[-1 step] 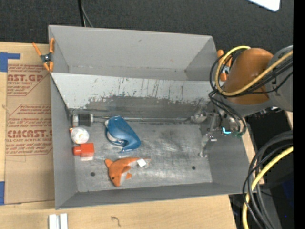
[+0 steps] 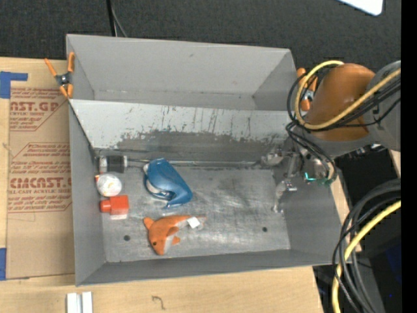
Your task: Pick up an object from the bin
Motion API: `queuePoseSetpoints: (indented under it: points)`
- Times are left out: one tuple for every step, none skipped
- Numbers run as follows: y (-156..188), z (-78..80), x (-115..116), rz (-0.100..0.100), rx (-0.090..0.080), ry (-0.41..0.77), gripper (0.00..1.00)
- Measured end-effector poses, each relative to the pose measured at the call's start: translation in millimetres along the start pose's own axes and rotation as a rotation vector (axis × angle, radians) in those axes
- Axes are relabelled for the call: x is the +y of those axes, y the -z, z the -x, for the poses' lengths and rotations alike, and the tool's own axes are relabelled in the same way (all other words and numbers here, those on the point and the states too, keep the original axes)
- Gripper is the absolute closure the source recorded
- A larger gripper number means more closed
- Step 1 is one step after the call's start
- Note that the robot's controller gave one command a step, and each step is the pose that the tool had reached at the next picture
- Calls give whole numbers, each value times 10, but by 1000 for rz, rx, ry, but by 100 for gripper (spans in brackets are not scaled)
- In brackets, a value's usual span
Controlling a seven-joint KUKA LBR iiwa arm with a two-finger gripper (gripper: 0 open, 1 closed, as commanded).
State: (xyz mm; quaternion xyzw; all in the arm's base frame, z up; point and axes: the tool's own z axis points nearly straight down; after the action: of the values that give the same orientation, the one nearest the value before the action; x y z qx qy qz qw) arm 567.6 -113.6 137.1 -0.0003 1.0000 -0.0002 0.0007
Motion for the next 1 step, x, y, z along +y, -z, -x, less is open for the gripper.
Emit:
queuePoseSetpoints:
  points:
    - [51,-209,515,-1,0,37,0]
